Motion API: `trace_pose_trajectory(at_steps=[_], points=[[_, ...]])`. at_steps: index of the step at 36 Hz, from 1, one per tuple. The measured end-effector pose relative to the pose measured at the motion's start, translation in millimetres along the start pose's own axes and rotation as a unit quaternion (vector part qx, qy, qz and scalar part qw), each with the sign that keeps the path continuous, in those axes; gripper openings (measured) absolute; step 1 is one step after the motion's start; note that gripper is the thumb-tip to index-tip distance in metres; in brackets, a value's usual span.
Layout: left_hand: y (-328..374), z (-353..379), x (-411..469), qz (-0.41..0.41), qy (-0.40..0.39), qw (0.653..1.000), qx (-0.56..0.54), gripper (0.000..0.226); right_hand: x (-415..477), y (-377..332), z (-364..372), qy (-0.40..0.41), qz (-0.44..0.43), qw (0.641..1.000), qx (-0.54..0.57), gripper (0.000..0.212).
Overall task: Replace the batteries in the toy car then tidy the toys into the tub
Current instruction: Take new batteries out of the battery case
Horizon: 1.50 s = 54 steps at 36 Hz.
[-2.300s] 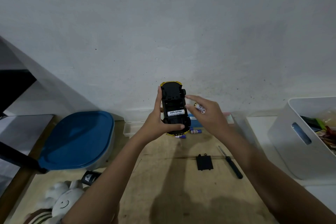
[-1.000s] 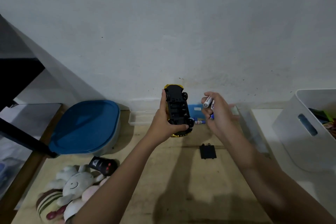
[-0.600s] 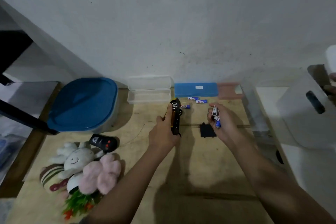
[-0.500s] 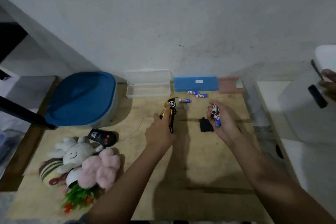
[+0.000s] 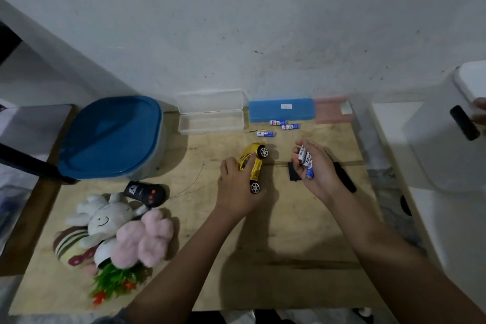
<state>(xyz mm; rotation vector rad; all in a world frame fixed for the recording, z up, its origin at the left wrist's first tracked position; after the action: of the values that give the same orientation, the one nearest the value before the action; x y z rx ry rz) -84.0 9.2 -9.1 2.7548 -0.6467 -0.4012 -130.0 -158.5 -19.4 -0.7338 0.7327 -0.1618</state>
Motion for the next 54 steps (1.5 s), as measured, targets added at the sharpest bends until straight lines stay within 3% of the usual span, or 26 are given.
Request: trace_pose_trajectory(at_steps=[4, 7, 13, 26, 32, 37, 45, 50, 54], points=[[3.8, 14.0, -3.7, 0.03, -0.061, 0.993, -0.096, 0.089, 2.1, 5.8, -2.6, -0.009, 0.014, 1.0, -0.024, 0.012], [7.4, 20.1, -2.7, 0.024, -0.079, 0.994, -0.069, 0.089, 1.3, 12.8, -3.4, -0.015, 0.036, 0.999, -0.032, 0.01], [13.2, 17.4, 1.5, -0.052, -0.035, 0.998, 0.0, 0.091, 5.5, 22.9, -7.0, -0.009, 0.059, 0.998, -0.004, 0.011], [12.9, 30.3, 9.9, -0.047, -0.069, 0.996, 0.025, 0.082, 21.5, 23.0, -12.1, -0.008, 0.068, 0.998, -0.014, 0.034], [16.1, 29.4, 17.2, -0.04, -0.12, 0.991, 0.039, 0.085, 27.6, 9.4, -19.3, 0.046, 0.046, 0.993, -0.098, 0.017], [17.7, 24.0, 30.0, -0.05, -0.17, 0.984, 0.033, 0.083, 35.9, -26.8, -28.2, 0.097, -0.023, 0.976, -0.194, 0.017], [65.2, -23.9, 89.2, 0.015, -0.037, 0.991, -0.131, 0.07, 58.8, -91.0, -56.9, 0.148, -0.136, 0.924, -0.325, 0.033], [109.0, -19.0, 136.3, 0.087, -0.051, 0.982, -0.159, 0.058, 78.5, -118.8, -75.3, 0.163, -0.196, 0.837, -0.484, 0.026], [135.5, -1.2, 164.4, 0.123, -0.084, 0.977, -0.151, 0.059, 99.3, -120.9, -93.8, 0.146, -0.201, 0.781, -0.573, 0.047]])
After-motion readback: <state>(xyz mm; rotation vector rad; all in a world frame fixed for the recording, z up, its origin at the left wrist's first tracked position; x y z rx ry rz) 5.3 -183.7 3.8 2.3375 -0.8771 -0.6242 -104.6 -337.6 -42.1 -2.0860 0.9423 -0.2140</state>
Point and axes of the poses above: each hand's wrist, its own x-axis towards the middle knuckle, its own z-axis out of the palm, y = z × x, the point moved 10 cm from there along x, towards the middle knuckle, and after that the axes turned 3 degrees about x, right-handed, at the moved point
